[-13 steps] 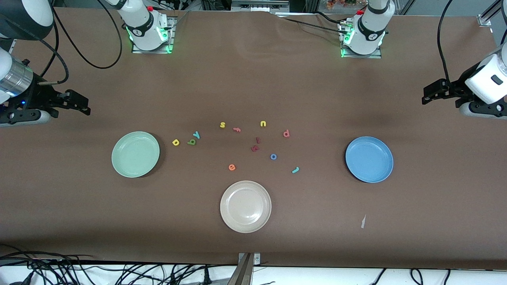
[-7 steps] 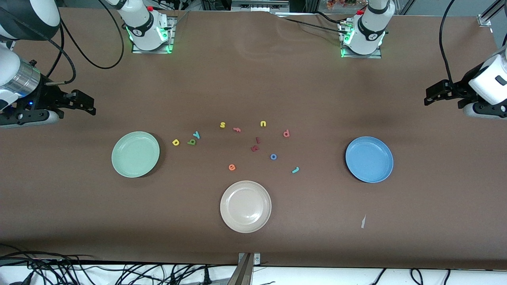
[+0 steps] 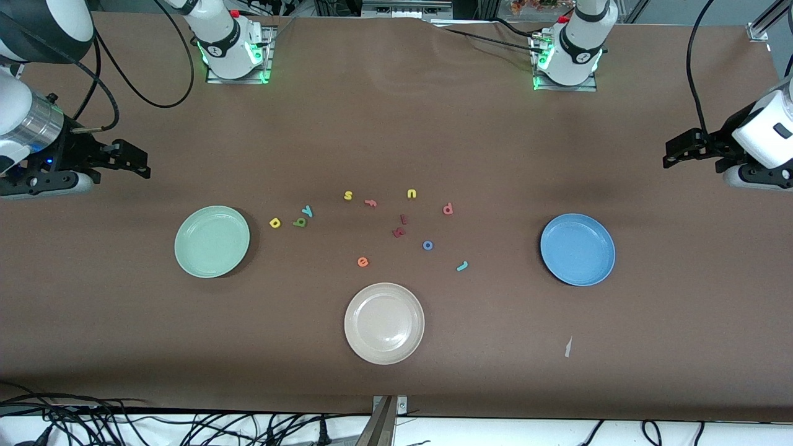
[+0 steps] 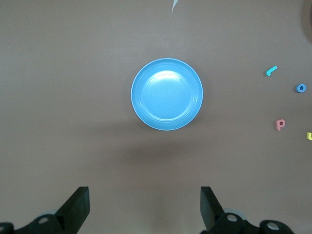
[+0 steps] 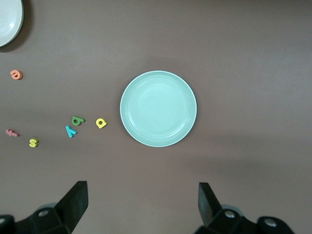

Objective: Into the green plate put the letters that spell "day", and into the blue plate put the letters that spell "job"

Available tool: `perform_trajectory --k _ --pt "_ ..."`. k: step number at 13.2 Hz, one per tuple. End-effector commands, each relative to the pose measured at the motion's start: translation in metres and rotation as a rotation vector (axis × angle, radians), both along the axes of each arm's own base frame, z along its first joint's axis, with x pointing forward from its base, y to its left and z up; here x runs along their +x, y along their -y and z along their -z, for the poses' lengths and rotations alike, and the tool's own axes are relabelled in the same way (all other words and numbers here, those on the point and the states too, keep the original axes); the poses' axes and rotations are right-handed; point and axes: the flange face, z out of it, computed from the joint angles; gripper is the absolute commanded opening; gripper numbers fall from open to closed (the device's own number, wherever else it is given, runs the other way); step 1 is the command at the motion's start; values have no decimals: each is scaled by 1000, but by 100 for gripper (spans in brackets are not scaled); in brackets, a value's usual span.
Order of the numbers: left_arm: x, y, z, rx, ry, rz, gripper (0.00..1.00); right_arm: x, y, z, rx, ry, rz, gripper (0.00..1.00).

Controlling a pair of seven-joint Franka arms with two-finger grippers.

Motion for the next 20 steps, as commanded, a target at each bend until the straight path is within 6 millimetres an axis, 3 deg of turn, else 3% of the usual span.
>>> perform_trajectory --k 1,20 --pt "3 -7 -1 -20 -7 -22 100 -4 2 -4 -4 -14 3 100" --pt "6 -7 -1 -20 -5 -22 100 -7 5 -3 -10 -32 4 100"
